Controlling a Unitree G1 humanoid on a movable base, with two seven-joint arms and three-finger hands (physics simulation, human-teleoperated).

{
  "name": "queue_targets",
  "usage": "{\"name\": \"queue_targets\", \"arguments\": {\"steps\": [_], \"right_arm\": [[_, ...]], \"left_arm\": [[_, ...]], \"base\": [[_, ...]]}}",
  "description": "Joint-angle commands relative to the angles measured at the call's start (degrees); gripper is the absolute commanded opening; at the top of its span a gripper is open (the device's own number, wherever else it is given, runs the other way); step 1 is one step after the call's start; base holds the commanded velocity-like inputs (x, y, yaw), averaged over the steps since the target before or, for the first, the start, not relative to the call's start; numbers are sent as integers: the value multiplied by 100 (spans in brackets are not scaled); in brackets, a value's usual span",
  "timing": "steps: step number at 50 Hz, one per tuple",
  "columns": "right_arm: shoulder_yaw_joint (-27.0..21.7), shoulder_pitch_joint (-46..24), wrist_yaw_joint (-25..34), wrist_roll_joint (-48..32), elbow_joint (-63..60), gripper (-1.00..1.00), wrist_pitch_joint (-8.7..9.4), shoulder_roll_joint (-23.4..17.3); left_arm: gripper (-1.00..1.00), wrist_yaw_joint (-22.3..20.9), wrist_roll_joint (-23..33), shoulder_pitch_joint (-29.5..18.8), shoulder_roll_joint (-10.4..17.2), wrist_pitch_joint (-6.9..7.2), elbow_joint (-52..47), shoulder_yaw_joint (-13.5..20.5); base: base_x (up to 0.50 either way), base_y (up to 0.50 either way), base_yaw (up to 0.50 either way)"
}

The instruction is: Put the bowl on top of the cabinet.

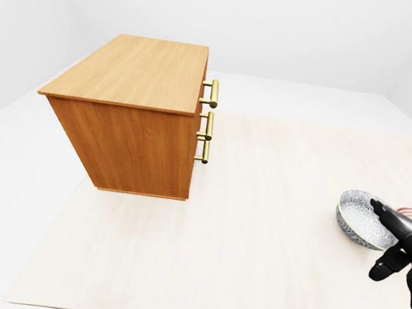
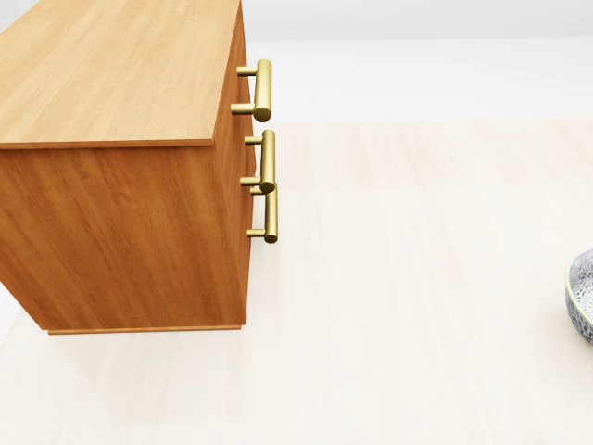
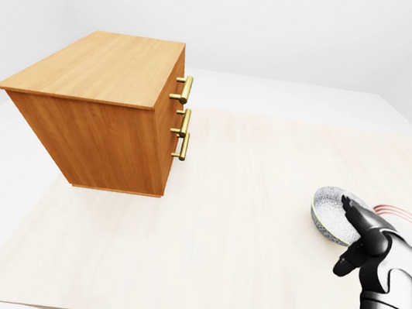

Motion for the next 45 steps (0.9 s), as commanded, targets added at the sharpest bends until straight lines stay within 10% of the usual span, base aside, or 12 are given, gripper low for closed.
{"name": "queue_targets", "arguments": {"steps": [1, 45], "right_arm": [[176, -52, -181, -21, 277, 100, 0, 99], [695, -262, -976, 293, 1639, 100, 0, 175]], "left_arm": [[100, -1, 1, 0, 0, 0, 5, -1], [100, 5, 3, -5, 1, 0, 7, -5]], "base": [[0, 0, 0], [0, 0, 0]]}}
